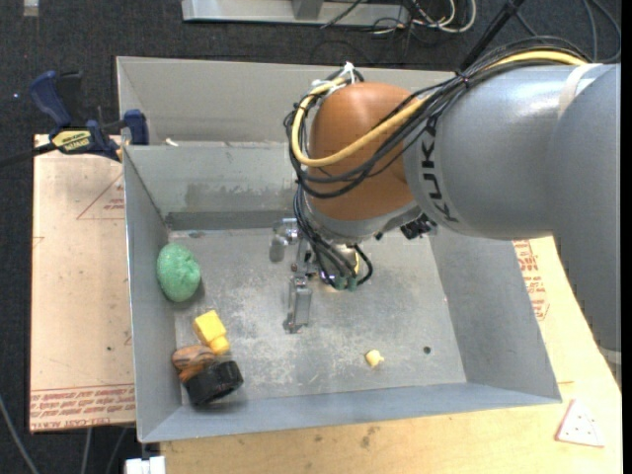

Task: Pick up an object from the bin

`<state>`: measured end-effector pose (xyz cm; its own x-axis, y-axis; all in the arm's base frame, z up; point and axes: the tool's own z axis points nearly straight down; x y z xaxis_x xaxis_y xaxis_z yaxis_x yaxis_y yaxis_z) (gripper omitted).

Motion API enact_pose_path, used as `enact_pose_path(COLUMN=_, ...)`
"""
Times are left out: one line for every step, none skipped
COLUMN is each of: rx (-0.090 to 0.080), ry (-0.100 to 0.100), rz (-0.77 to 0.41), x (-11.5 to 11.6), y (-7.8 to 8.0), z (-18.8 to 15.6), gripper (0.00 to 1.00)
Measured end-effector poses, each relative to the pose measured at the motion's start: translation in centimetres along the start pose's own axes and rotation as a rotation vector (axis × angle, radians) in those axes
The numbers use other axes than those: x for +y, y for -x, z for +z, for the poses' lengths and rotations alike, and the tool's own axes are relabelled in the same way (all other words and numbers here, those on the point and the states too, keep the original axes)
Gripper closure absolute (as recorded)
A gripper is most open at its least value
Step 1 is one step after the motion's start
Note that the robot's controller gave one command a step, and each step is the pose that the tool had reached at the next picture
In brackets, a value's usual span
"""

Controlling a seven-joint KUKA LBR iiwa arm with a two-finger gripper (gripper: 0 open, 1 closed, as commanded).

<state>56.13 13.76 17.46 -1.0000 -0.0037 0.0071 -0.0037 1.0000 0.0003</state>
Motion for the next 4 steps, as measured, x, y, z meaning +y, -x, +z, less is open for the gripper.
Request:
enact_pose_path(rx=-0.008, ry=0.001, rz=0.003, x=-0.1, y=0.2, z=-0.5, gripper=0.00)
enact_pose_path(rx=-0.008, ry=0.002, rz=0.005, x=-0.2, y=0.8, z=-0.4, gripper=0.00)
enact_pose_path(rx=-0.010, ry=0.000, rz=-0.032, x=-0.1, y=0.8, z=1.0, gripper=0.00)
enact_pose_path(rx=-0.007, ry=0.002, rz=-0.113, x=-3.5, y=2.2, z=-1.1, gripper=0.00)
